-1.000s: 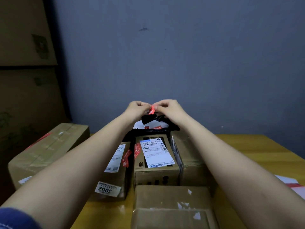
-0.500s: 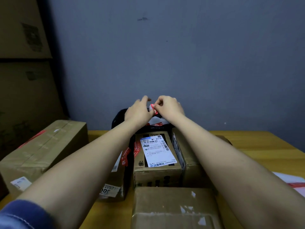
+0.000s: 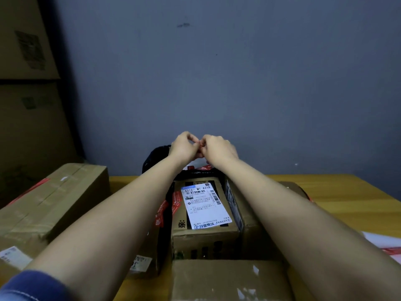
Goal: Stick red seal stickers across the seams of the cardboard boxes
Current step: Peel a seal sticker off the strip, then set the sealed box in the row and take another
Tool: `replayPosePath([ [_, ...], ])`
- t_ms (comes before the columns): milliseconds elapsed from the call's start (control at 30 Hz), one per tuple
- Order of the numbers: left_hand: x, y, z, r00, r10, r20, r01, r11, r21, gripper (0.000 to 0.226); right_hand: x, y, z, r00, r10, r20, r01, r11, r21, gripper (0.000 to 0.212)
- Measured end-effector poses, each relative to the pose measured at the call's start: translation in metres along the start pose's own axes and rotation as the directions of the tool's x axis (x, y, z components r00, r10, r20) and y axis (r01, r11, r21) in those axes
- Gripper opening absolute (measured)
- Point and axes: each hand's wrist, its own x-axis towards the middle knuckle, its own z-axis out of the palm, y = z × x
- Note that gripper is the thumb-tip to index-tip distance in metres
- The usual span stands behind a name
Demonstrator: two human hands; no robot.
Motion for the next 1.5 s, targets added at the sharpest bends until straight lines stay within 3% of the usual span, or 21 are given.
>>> replayPosePath([
  [67,0.004,-0.003,0.002,1.0,0.03,-0.006,-0.03,0.998,0.047,0.009,0.002,0.0,0.002,1.0,0.011,0.025,-0.012,0.998,0.058,0.03],
  [167,0.011,-0.011,0.002,0.999,0.04,0.022,-0.043,0.984,0.175,0.019,0.01,0.003,0.01,0.991,0.01,0.135,-0.052,0.95,0.308,0.036],
  [233,0.015,-0.017,-0.001,0.998,0.057,-0.011,-0.049,0.93,0.365,0.016,0.014,0.005,0.015,0.98,0.005,0.197,-0.107,0.854,0.509,0.037],
  [300,0.016,-0.019,-0.005,0.997,0.058,-0.048,-0.034,0.913,0.406,0.009,0.015,0.007,0.015,0.971,0.009,0.241,-0.164,0.756,0.634,0.036],
  [467,0.016,-0.022,-0.004,0.997,0.071,-0.041,-0.04,0.856,0.515,0.015,0.014,0.009,0.014,0.957,0.077,0.279,-0.255,0.678,0.689,0.022],
  [633,0.021,-0.031,-0.002,0.997,0.027,0.079,-0.072,0.749,0.659,0.022,0.019,0.018,0.013,0.971,0.097,0.219,-0.217,0.745,0.63,0.017],
  [800,0.022,-0.029,-0.003,0.999,-0.025,0.02,0.011,0.854,0.52,0.029,0.013,0.027,0.009,0.979,0.101,0.177,-0.193,0.741,0.643,0.013],
  [933,0.015,-0.017,-0.009,0.995,0.042,-0.091,0.009,0.869,0.494,0.022,0.007,0.033,0.002,0.99,0.086,0.112,-0.138,0.755,0.64,0.012],
  [1033,0.002,0.0,-0.009,0.988,0.12,-0.1,-0.054,0.861,0.505,0.019,-0.006,0.039,-0.012,0.997,0.068,0.038,-0.077,0.797,0.599,0.019],
  [1200,-0.041,0.05,0.006,0.982,0.19,-0.001,-0.167,0.863,0.477,0.034,-0.044,0.065,-0.049,0.989,0.08,-0.125,-0.003,0.85,0.527,0.022],
  [1333,-0.085,0.087,0.034,0.962,0.223,0.155,-0.266,0.886,0.381,0.021,-0.097,0.099,-0.08,0.958,0.131,-0.257,0.012,0.871,0.49,0.023],
  [1500,-0.149,0.123,0.086,0.891,0.292,0.349,-0.374,0.907,0.195,0.012,-0.161,0.156,-0.096,0.909,0.265,-0.322,-0.093,0.881,0.465,0.017],
])
